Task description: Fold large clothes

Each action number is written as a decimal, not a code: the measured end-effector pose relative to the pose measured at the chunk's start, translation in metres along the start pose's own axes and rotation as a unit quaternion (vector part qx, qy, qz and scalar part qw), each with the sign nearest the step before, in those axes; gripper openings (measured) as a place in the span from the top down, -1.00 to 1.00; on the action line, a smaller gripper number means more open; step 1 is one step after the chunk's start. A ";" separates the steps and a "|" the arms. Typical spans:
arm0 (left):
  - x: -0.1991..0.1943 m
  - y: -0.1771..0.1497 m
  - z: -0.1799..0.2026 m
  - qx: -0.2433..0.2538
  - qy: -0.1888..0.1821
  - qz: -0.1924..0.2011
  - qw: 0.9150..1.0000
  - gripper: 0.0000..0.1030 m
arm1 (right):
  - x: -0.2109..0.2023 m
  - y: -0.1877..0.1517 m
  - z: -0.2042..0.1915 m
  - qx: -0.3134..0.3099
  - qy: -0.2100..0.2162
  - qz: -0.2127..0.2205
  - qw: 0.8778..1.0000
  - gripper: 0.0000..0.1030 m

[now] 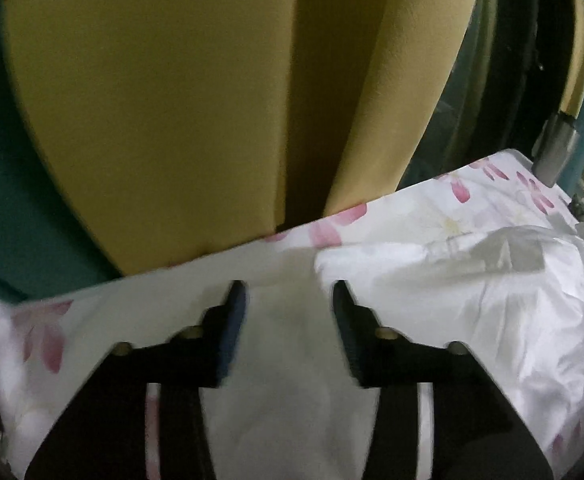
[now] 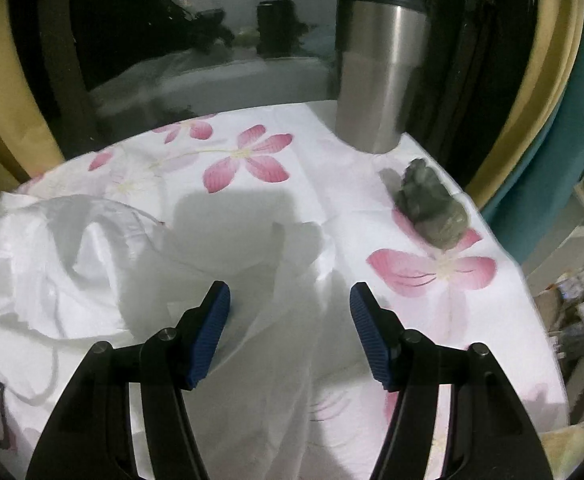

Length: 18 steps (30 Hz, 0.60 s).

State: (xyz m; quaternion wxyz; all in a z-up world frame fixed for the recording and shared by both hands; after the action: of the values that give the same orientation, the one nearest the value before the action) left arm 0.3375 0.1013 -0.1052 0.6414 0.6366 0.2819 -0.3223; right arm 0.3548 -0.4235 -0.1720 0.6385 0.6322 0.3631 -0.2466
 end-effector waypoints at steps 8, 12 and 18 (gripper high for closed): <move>-0.019 -0.042 -0.016 -0.036 -0.001 -0.035 0.999 0.03 | -0.022 0.013 0.008 0.003 0.008 0.026 1.000 0.57; -0.013 -0.059 -0.020 -0.041 -0.003 -0.054 0.998 0.03 | -0.052 0.013 0.020 -0.007 -0.009 0.056 0.998 -0.21; -0.003 -0.058 -0.017 -0.031 0.010 -0.057 0.998 0.03 | -0.061 -0.003 0.043 -0.015 -0.037 0.054 0.998 -0.37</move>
State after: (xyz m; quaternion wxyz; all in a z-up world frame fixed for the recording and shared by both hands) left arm 0.2912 0.1191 -0.1406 0.6379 0.6028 0.3345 -0.3432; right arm 0.3214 -0.4747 -0.1288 0.6732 0.6317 0.3082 -0.2295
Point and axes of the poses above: each gripper's, at about its wrist camera, not at the fingertips, and x roughly the way its jaws point, z to its right, y to its top, the point moved 3 cm from there along x, roughly the way its jaws point, and after that the axes turned 3 degrees about -z, right-handed, at the moved point
